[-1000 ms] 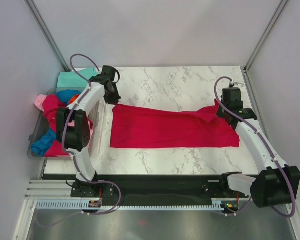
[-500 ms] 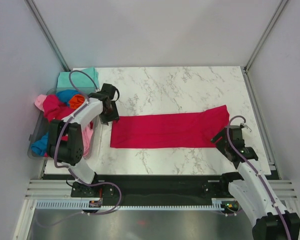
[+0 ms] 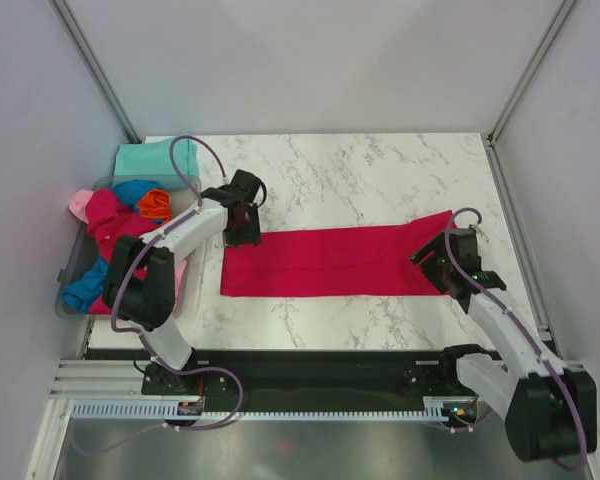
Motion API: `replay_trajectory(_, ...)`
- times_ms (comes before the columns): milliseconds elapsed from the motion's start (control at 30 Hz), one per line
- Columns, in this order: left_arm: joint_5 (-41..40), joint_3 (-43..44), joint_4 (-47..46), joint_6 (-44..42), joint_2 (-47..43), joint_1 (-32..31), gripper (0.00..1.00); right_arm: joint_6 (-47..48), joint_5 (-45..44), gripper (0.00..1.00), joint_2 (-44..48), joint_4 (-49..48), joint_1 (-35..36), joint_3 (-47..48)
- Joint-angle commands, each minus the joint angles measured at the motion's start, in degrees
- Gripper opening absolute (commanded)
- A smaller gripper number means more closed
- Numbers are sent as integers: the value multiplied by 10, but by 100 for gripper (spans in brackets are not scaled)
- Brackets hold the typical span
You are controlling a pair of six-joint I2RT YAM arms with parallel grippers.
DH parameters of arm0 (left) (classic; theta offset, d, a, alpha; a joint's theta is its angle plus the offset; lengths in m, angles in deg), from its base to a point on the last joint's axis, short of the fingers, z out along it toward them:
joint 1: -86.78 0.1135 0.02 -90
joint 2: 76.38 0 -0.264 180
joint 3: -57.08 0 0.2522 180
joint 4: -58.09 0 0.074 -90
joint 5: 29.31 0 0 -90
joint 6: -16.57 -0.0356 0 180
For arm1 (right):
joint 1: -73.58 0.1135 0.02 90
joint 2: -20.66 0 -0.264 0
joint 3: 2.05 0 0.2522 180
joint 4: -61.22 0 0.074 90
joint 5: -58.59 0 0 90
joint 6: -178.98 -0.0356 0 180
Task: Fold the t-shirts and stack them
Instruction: Fold the tshirt
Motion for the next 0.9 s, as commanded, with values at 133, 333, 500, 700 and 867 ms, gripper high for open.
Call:
replay_trajectory(133, -17, 16, -24, 20, 86, -23, 54, 37, -8, 75, -229, -94, -4, 61)
replay_trajectory(333, 5, -32, -42, 31, 80, -25, 53, 63, -13, 73, -478, -106, -16, 235)
replay_trajectory(500, 85, -133, -92, 57, 43, -53, 50, 72, 78, 69, -707, -101, -10, 483)
replay_trajectory(700, 163, -276, -186, 175, -70, -185, 50, 101, 193, 65, -928, -62, 40, 786)
replay_trajectory(867, 163, -283, -213, 257, -81, -298, 50, 81, 199, 67, -1008, -58, 68, 881)
